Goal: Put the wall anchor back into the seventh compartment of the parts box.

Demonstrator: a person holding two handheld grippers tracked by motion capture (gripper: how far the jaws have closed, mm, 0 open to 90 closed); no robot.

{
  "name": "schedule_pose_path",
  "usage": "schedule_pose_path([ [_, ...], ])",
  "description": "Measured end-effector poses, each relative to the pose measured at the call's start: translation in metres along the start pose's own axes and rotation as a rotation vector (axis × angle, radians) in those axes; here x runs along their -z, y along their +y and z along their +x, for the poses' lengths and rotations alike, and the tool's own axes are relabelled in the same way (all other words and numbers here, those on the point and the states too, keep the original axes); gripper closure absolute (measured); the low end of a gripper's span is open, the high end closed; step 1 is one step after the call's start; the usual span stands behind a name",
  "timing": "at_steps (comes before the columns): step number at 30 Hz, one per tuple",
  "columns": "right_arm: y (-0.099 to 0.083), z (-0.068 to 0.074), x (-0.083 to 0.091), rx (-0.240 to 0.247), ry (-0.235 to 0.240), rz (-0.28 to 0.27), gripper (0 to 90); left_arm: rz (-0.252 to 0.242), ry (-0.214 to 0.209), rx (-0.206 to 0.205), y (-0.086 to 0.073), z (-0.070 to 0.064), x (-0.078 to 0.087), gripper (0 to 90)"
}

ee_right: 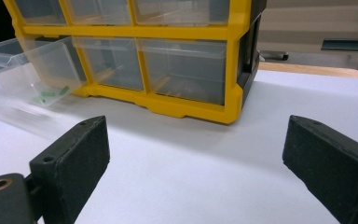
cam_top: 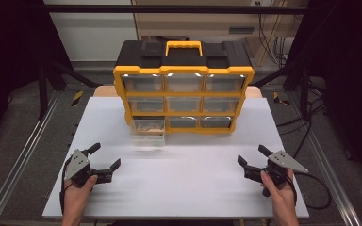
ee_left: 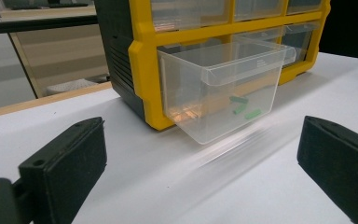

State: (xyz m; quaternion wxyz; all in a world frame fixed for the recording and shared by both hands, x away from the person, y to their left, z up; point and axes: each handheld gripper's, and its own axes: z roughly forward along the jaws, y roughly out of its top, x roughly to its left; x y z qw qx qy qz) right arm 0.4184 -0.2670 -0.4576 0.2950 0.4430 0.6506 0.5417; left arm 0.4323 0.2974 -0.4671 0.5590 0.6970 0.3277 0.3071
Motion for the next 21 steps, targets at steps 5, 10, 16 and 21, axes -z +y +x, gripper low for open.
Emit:
schedule_pose_path([
  [5, -0.006, 0.003, -0.001, 0.014, 0.003, 0.005, 7.6, 0.011, -0.013, -0.002, -0.001, -0.001, -0.001, 1.2],
  [10, -0.010, 0.008, -0.003, 0.039, 0.013, -0.004, 7.5, 0.018, -0.035, -0.005, -0.001, -0.005, -0.002, 1.2],
  [16, -0.013, 0.016, -0.009, 0.062, 0.044, -0.021, 6.6, 0.021, -0.045, 0.004, -0.001, -0.007, -0.003, 1.3],
  [21, -0.014, 0.022, -0.013, 0.094, 0.065, -0.031, 5.6, 0.025, -0.046, 0.002, -0.001, -0.008, -0.003, 1.3],
])
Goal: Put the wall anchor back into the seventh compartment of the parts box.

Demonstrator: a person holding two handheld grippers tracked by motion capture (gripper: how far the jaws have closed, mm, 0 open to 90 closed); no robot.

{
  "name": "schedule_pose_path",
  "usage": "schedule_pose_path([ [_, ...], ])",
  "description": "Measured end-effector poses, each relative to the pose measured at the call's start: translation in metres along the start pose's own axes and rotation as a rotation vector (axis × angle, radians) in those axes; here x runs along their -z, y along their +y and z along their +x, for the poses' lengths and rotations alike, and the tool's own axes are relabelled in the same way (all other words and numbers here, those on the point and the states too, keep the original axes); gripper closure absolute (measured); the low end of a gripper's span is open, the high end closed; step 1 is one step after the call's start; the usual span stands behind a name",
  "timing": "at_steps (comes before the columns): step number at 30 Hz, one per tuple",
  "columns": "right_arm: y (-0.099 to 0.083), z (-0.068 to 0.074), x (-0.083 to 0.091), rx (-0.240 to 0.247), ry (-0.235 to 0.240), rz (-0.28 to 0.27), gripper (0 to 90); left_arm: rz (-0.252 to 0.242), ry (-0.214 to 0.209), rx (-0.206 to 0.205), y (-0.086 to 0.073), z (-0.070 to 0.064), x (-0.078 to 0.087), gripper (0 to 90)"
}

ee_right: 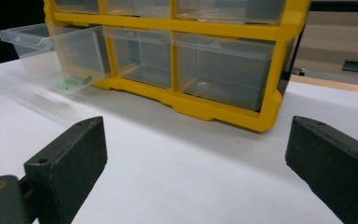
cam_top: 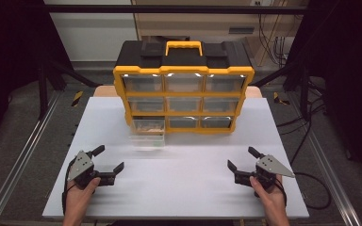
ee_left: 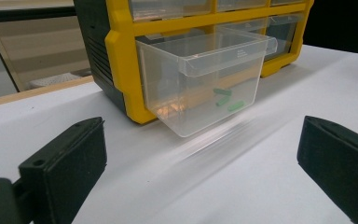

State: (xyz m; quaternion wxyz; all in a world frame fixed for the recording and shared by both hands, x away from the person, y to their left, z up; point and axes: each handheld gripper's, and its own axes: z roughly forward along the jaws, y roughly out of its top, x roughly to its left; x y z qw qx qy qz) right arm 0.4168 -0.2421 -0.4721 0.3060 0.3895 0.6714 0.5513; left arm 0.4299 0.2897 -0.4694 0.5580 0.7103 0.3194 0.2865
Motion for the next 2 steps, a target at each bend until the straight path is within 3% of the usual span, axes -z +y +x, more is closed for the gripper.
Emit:
schedule_pose_path([
  [2, 0.0002, 0.0021, 0.0005, 0.002, 0.010, -0.010, 5.6, -0.003, 0.001, 0.001, 0.0004, 0.0004, 0.0000, 1.3],
])
